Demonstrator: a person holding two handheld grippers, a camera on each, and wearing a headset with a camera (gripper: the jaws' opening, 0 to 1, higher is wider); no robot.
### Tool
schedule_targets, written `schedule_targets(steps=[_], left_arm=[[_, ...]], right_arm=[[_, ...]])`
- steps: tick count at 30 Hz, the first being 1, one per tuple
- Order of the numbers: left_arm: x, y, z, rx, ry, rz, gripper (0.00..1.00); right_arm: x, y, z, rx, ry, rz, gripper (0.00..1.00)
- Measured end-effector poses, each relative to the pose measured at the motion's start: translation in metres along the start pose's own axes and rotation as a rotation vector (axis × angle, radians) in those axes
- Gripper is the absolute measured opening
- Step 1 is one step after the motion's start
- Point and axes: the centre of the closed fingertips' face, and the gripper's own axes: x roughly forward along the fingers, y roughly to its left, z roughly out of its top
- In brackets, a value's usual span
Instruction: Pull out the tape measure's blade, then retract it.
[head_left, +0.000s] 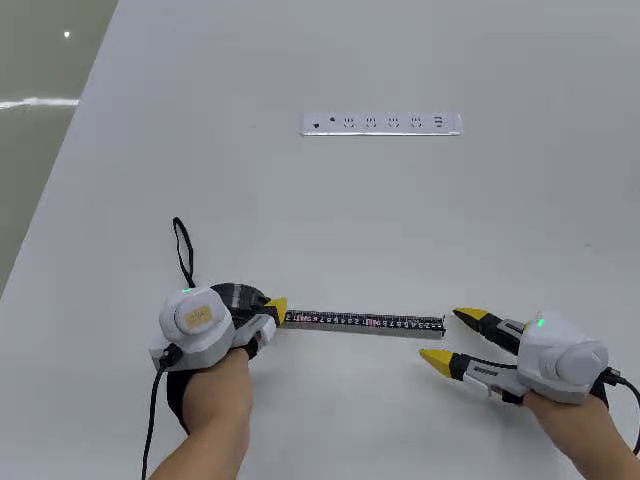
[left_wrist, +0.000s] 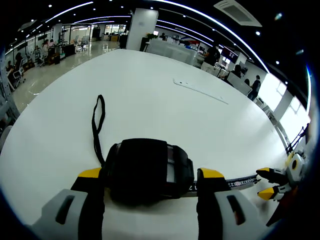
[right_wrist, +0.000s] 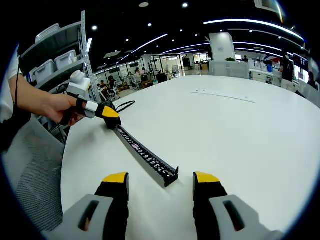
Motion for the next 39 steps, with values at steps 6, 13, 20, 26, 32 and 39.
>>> schedule_targets(steps=[6, 13, 20, 26, 32, 39], left_arm=[[0.0001, 0.0021, -0.0011, 0.001, 0.007, 0.008, 0.69], [0.0003, 0.0020, -0.0016, 0.005, 0.004, 0.016, 0.69], [0.0012, 0.0022, -0.0022, 0.006, 0.006, 0.017, 0.69], [0.0011, 0.0020, -0.0023, 0.008, 0.006, 0.017, 0.69], [0.0014, 0.0023, -0.0023, 0.011, 0.005, 0.019, 0.69], [0.0015, 0.0024, -0.0025, 0.011, 0.004, 0.020, 0.69]], right_arm=[[0.0006, 0.0001, -0.0014, 0.007, 0.000, 0.001, 0.51], [0.0021, 0.0026, -0.0014, 0.004, 0.001, 0.006, 0.51], [0.0016, 0.0009, -0.0019, 0.002, 0.004, 0.004, 0.50], [0.0008, 0.0012, -0.0028, -0.001, 0.009, 0.004, 0.50], [0.0012, -0.0006, -0.0030, -0.004, 0.011, 0.010, 0.48], [0.0018, -0.0039, -0.0033, -0.036, 0.009, 0.037, 0.44]])
